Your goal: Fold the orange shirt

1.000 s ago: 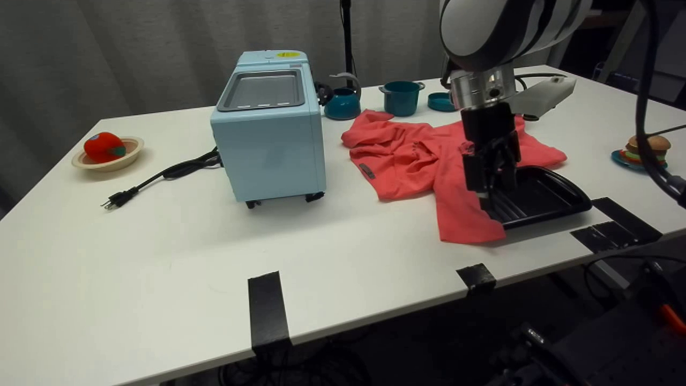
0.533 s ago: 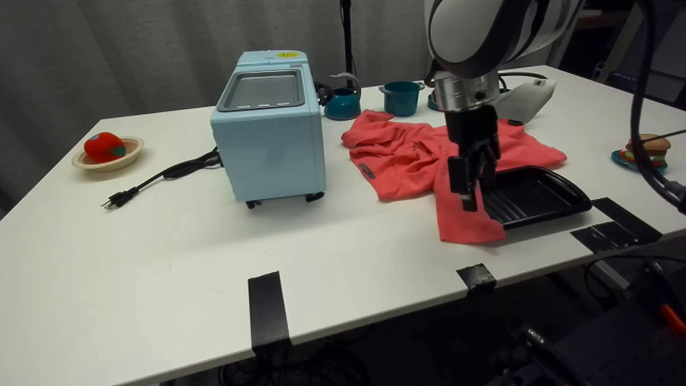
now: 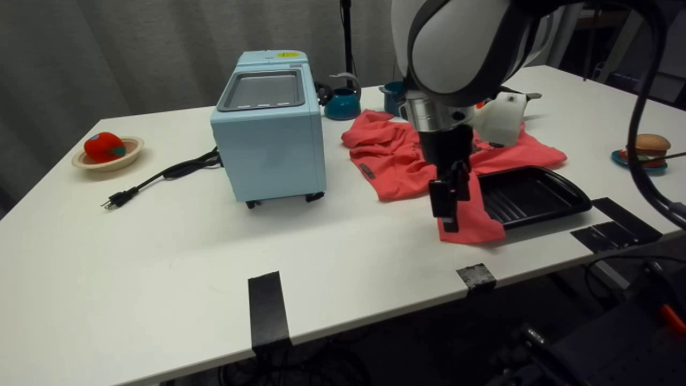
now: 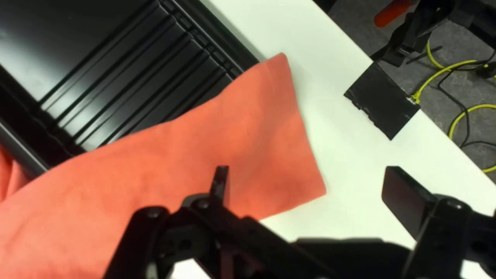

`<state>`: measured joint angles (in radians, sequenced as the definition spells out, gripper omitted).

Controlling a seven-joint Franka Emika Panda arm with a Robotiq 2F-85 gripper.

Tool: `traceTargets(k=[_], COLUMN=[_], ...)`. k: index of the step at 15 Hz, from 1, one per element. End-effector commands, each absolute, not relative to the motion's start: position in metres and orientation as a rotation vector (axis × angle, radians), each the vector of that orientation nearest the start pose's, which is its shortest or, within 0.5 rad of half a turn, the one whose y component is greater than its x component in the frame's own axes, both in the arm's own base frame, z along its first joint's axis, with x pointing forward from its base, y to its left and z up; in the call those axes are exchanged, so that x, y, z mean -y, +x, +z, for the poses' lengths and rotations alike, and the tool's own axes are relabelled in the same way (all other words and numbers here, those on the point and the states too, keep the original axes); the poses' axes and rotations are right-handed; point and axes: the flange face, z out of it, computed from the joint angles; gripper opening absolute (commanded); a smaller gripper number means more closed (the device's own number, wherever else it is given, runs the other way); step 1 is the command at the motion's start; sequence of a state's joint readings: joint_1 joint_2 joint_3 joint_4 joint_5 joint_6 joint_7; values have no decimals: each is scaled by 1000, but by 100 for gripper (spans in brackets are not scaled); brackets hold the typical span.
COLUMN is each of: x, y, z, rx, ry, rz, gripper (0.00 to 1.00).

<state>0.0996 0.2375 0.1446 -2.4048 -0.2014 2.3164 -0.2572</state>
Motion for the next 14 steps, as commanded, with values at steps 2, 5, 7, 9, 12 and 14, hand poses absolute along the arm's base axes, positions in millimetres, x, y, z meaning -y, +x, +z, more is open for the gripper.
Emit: traceTargets(k=[2, 5, 7, 9, 12, 14], x=[-127, -132, -129, -126, -117, -111], y=[433, 433, 437, 442, 451, 457], z=[188, 179, 173, 167, 158, 153], rx=[1218, 1258, 1273, 1272, 1251, 1222], ry=[-2954, -2944, -2946, -2947, -2951, -2955], rz=[493, 504, 515, 524, 545, 558], gripper=[100, 98, 96, 95, 93, 83])
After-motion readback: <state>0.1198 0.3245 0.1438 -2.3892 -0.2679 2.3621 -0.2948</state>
